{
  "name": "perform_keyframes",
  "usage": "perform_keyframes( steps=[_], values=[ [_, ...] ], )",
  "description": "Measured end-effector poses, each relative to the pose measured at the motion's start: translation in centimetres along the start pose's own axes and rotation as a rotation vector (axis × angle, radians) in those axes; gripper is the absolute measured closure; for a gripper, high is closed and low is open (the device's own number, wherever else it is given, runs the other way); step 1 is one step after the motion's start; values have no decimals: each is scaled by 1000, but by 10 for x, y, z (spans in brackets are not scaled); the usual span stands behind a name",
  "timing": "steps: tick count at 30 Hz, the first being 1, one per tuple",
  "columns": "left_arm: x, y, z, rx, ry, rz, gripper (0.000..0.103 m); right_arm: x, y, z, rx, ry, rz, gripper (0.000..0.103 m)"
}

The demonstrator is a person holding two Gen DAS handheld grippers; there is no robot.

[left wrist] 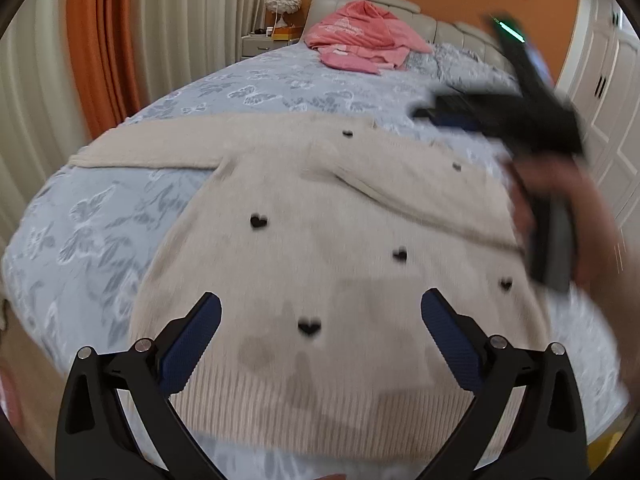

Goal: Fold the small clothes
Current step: 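Carry the sleeve across the sweater body with the right gripper while the left gripper grasps the sweater edge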

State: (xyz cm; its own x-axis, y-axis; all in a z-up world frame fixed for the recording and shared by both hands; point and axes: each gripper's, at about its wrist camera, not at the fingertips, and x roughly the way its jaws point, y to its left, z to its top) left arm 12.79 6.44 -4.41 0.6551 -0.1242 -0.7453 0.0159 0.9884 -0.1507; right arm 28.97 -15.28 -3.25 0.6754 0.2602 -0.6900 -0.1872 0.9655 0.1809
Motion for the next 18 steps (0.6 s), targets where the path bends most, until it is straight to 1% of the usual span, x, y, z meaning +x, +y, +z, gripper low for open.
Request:
perform_keyframes(
  steps=[1,2,3,4,5,6,7,8,10,11,12,13,14,15,16,17,18],
  values=[
    [10,6,14,-23,-2,-38,5,-9,-13,-11,21,-13,-44,43],
    [19,10,23,-42,0,-65,5,-18,-36,-26,46,-19,-107,42],
    [28,12,31,-58,3,-90,5,-29,-61,-44,79,-6,-187,40],
    [44,15,45,-82,9,-114,5,-33,-83,-57,108,17,-247,40],
    [61,16,57,-106,14,-134,5,-35,-111,-76,154,66,-307,39],
    [74,14,65,-122,20,-154,5,-33,-125,-86,184,97,-328,39],
    [97,13,77,-150,34,-169,5,-30,-143,-97,224,129,-339,39],
    [117,12,85,-182,53,-174,5,-26,-150,-103,245,141,-338,39],
    [160,12,97,-266,114,-181,8,-15,-163,-112,273,160,-313,39],
    [180,12,100,-314,135,-197,12,-5,-166,-113,283,173,-292,39],
    [194,11,102,-338,151,-191,27,4,-164,-113,289,179,-277,42],
    [207,9,103,-357,173,-193,45,8,-165,-113,296,181,-256,47],
    [216,7,104,-363,185,-211,52,15,-165,-109,297,171,-240,67],
    [222,5,106,-361,192,-204,72,16,-170,-105,306,159,-244,91],
    [224,0,112,-337,179,-189,87,11,-171,-99,334,131,-231,91],
    [223,-4,119,-300,157,-200,90,5,-173,-100,367,91,-203,92],
    [220,-8,125,-270,130,-225,92,0,-172,-92,395,42,-181,92]
  ],
)
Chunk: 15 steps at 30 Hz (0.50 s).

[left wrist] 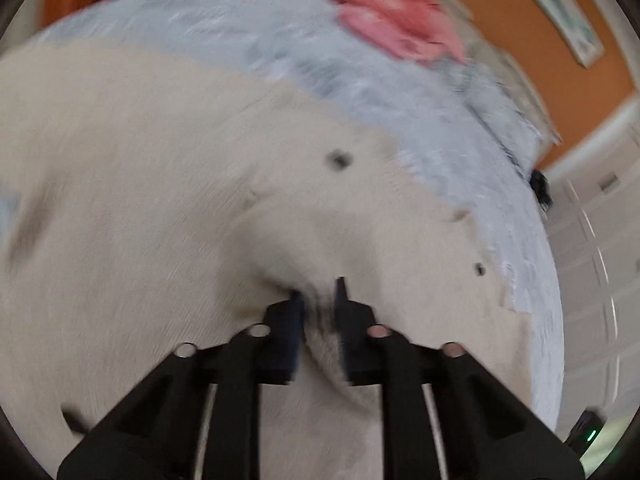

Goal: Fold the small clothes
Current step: 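Carry the sleeve across the sweater body with the right gripper while the left gripper grasps the sweater edge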

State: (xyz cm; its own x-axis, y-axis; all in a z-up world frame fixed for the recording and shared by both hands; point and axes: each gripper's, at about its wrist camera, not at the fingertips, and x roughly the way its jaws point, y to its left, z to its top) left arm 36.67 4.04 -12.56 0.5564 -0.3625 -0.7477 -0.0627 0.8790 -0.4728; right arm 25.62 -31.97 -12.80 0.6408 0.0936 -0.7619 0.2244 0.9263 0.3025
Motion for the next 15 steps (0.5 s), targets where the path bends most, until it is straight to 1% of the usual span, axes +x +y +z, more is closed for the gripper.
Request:
perform_keyframes(
  steps=[2,4,5,6,7,9,10,12,13,14,15],
  values=[
    [-10,-13,11,68,-55,-24,93,-16,-1,7,16,-62,22,93],
    [-18,-16,20,97,-100,-34,93,-22,-6,6,23,-99,35,93],
    [-24,-15,24,97,-132,-39,93,-21,-5,3,13,-102,27,93],
    [-28,-12,25,91,-153,-41,93,-15,-7,2,0,-84,8,93],
    [-29,-7,28,74,-174,-33,93,-2,-12,-3,-8,-35,-28,93],
    [-20,6,26,39,-153,-3,93,25,-30,-17,34,62,-53,93],
    [-5,18,19,21,-104,34,93,23,-35,-21,60,40,-26,94],
    [12,31,3,13,-45,77,93,13,-37,-20,87,15,-26,94],
    [11,34,-3,21,-56,69,92,6,-35,-18,88,-10,-27,94],
    [8,36,-8,40,-84,56,92,0,-33,-18,78,-33,-32,94],
    [8,36,-10,45,-89,54,92,-5,-31,-17,68,-60,-40,94]
  ],
)
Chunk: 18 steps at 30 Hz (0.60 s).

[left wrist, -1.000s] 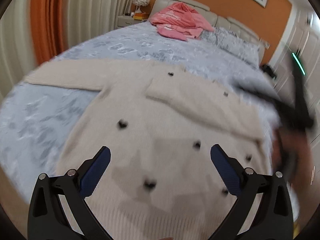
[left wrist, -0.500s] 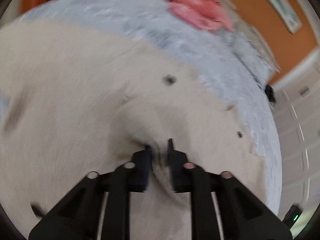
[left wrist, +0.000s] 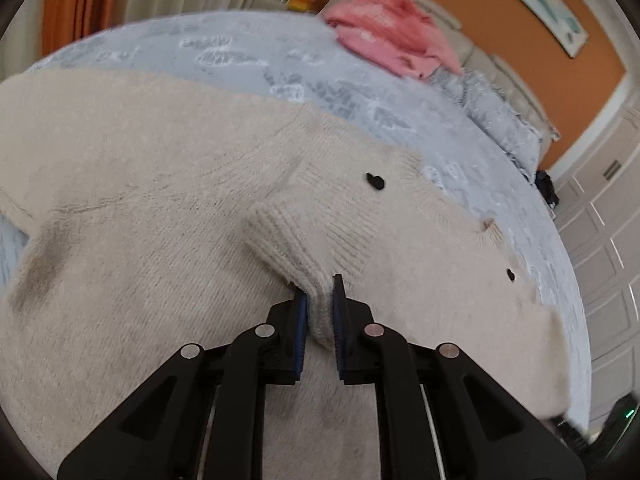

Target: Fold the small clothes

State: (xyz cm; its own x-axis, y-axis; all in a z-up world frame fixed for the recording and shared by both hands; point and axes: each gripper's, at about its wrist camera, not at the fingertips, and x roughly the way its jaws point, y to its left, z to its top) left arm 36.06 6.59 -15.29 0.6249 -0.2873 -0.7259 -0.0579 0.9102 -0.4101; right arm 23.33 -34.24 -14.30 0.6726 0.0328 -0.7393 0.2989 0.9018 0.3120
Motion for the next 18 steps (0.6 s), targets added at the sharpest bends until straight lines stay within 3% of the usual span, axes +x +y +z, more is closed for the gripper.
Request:
perform_keyframes(
  steps=[2,3,6,12,14,16,18],
  values=[
    [-1,3,1,-16,-8,-10,91,9,-4,-3,8,25,-12,94],
    [0,3,2,-20,-10,-13,90,22,-10,-9,17,90,-16,94],
    [4,4,1,-10,-28,-22,90,11,-12,-2,38,109,12,92],
    [5,22,-7,-103,-60,-150,89,-42,16,39,-79,-51,26,56],
    [6,25,-7,-117,-68,-173,89,-29,15,68,-54,-56,68,50],
    [7,26,-7,-120,-70,-180,89,10,11,98,11,26,115,47],
    [8,26,-7,-119,-73,-184,89,51,1,112,83,113,84,47]
  ],
)
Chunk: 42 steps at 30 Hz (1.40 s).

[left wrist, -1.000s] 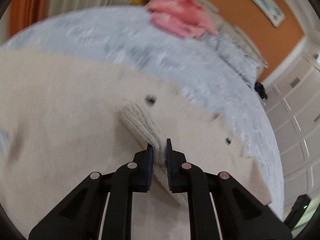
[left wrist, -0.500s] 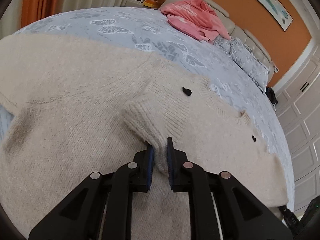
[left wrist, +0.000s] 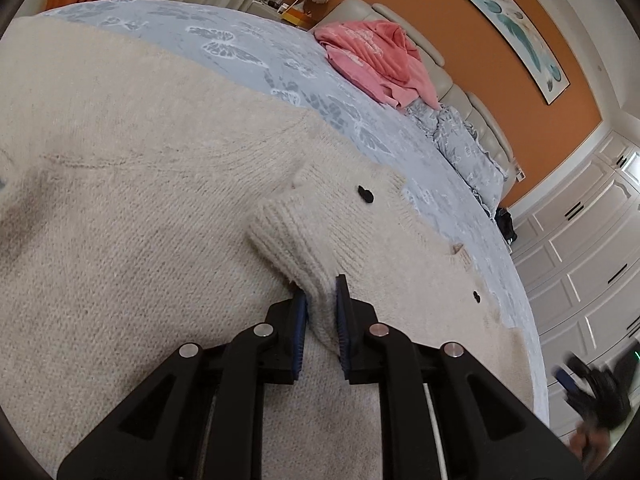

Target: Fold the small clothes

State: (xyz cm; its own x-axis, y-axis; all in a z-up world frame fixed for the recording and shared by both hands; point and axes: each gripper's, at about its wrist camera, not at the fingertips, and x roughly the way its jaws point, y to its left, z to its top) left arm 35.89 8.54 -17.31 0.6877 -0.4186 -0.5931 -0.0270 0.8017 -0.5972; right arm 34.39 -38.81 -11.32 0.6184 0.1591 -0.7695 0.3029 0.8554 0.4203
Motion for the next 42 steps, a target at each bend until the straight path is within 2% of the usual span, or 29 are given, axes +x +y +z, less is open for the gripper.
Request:
perform_keyframes(
  steps=[2,3,4,5,8,9,11,13,15,16,18,20,21,23,25,26,27,29,32,34,36,38,40,42],
  values=[
    [0,1,-1,-3,-3,-8,89,36,-11,12,73,76,-9,48],
    [-1,2,-2,-5,-4,-12,89,51,-15,14,102,105,0,52],
    [-2,3,-3,-6,-6,-16,89,59,-17,14,110,120,15,89],
    [-2,3,-3,-7,-7,-20,89,59,-18,15,119,106,19,94],
    [-3,5,-3,-10,-11,-30,89,24,-23,16,141,-77,66,95],
    [-4,5,-4,-8,-12,-31,89,28,-27,16,125,-72,41,95],
    [-5,7,-6,-5,-12,-33,89,59,-36,8,94,62,-35,94],
    [-4,7,-6,-4,-12,-32,89,50,-39,4,102,28,1,92],
    [-4,7,-7,-5,-12,-31,89,28,-41,-2,178,14,70,83],
    [-4,7,-7,-4,-11,-29,89,16,-41,-8,178,8,96,83],
    [-3,7,-7,-2,-10,-27,89,-9,-42,-30,148,7,114,75],
    [-3,7,-6,-3,-10,-27,89,-23,-44,-63,168,55,141,46],
    [-3,6,-6,-3,-10,-28,89,-25,-46,-72,173,80,160,45],
    [-3,7,-6,-3,-10,-28,89,-21,-41,-93,154,134,187,45],
    [-3,6,-7,-1,-9,-24,89,-13,-34,-100,137,144,186,46],
    [-2,5,-7,1,-9,-21,89,-11,-31,-102,130,129,175,61],
    [-2,4,-6,2,-9,-19,89,-8,-33,-102,149,124,172,87],
    [0,4,-6,1,-5,-16,89,-7,-43,-94,212,99,177,89],
    [1,3,-5,-6,4,-22,87,-25,-53,-90,185,46,103,92],
    [-2,0,0,-28,19,-37,79,-22,-69,-94,225,68,77,92],
    [-13,0,6,-77,27,-45,73,-25,-71,-90,208,58,66,93],
    [-44,18,20,-193,-47,-37,58,-28,-67,-87,184,50,56,93],
    [-78,46,40,-290,-153,-15,35,-24,-61,-87,147,60,33,93],
    [-109,81,65,-335,-237,83,30,-20,-54,-88,118,57,9,92]
  ],
)
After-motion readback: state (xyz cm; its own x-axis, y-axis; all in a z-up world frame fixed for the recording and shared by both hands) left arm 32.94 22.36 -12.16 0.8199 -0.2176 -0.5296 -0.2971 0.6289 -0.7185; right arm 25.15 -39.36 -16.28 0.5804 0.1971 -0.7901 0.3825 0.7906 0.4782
